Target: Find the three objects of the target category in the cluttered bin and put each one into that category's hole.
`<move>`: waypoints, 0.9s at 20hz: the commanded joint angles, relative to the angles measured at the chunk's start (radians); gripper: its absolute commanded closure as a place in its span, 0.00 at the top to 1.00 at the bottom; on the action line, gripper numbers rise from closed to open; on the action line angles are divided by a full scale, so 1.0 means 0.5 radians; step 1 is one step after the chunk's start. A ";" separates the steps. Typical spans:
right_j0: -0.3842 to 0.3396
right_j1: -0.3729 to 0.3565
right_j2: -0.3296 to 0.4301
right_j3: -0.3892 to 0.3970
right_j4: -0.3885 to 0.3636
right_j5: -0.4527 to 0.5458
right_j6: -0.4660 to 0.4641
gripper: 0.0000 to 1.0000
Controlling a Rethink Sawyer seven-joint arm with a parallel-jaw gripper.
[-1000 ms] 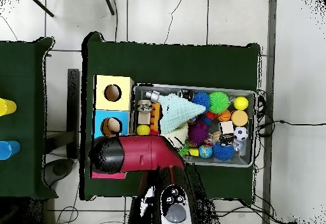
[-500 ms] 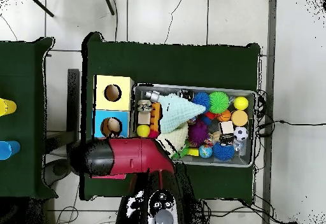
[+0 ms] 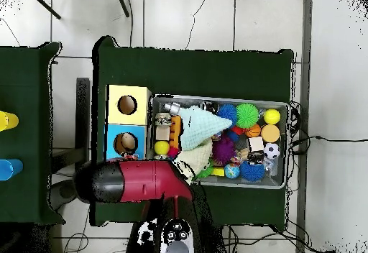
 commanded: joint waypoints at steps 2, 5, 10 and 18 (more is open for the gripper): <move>-0.024 0.174 -0.001 0.354 -0.048 -0.522 0.393 0.00; -0.034 0.203 0.002 0.394 -0.057 -0.595 0.361 0.00; -0.096 0.211 0.040 0.454 -0.079 -0.646 0.246 0.00; -0.072 0.144 0.033 0.581 -0.104 -0.687 0.228 0.00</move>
